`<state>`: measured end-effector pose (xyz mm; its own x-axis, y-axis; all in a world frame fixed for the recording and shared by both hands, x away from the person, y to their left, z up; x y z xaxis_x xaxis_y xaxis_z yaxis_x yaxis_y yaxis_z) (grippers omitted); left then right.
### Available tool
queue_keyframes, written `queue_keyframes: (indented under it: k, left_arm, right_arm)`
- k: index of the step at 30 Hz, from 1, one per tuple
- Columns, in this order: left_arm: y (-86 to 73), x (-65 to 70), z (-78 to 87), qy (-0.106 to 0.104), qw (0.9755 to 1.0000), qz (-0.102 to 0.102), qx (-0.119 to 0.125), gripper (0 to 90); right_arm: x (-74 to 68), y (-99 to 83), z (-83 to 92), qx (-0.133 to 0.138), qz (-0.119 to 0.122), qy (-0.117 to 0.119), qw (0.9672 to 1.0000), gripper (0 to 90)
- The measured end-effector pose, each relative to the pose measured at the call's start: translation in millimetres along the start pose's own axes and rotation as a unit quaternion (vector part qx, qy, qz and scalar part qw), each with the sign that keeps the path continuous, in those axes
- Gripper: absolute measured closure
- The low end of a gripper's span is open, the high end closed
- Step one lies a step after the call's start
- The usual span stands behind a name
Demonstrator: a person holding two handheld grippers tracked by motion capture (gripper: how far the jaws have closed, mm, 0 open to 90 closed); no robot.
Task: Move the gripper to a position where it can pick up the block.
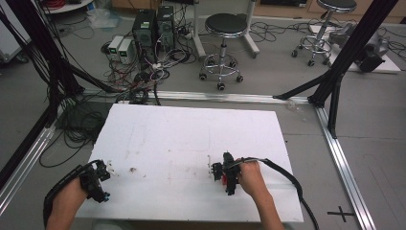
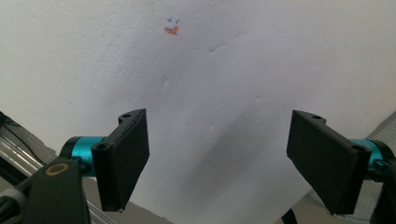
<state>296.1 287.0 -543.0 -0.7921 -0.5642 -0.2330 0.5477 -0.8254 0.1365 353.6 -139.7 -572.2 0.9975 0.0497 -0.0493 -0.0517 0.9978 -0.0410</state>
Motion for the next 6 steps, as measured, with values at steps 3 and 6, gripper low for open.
queue_keyframes:
  k: [3,6]
  left_arm:
    - [-0.4,-0.5,0.4,0.0,1.0,-0.002,-0.001,21.4]
    - [-0.8,-0.6,0.1,-0.003,1.0,-0.002,-0.001,21.4]
  right_arm:
    - [-0.7,-0.8,0.2,-0.003,-0.008,0.0,1.0,0.9]
    - [1.0,-0.8,1.4,0.003,0.002,-0.005,1.0,0.8]
Point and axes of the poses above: each handheld gripper's, and its own axes: z roughly backward along the jaws, y roughly out of its top, x roughly to its right, the point moved 5 cm from there along -z, roughly forward along the jaws, and after that the axes turned 6 degrees about y, right-handed, at the moved point
